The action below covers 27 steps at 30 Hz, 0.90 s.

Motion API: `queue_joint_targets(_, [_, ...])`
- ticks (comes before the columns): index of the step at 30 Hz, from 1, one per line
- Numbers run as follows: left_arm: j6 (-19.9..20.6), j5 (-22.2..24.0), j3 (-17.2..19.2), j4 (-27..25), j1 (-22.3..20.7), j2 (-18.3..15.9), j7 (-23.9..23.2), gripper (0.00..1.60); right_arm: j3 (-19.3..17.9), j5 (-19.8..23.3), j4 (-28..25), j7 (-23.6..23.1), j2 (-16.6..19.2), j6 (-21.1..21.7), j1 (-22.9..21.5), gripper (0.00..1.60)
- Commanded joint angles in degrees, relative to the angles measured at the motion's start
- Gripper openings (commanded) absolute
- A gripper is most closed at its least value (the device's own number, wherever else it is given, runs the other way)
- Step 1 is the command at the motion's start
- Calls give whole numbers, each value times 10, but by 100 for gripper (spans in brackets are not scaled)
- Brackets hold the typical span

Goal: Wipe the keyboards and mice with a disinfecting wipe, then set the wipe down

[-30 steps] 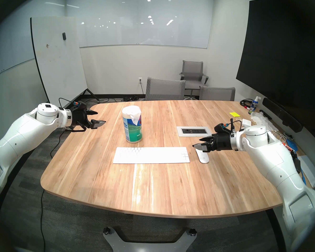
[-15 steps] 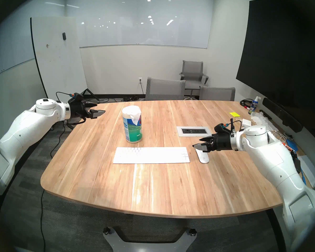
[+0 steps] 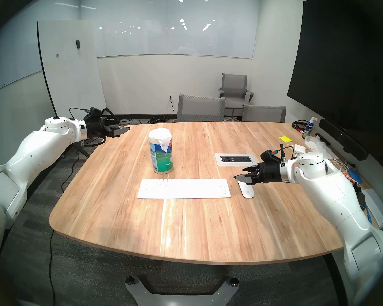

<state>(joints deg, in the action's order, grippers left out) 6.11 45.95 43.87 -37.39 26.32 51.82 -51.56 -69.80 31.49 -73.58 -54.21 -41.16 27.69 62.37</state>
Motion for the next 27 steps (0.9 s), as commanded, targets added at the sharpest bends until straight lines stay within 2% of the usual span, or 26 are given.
queue_joint_targets(1, [-14,-5,1,43,-54,42,-21,160,-4,2,-3,0,0,0,-7,160])
queue_joint_targets(27, [-38,-56,-20,179,-120,137,-62,160,-4,2,-3,0,0,0,-7,160])
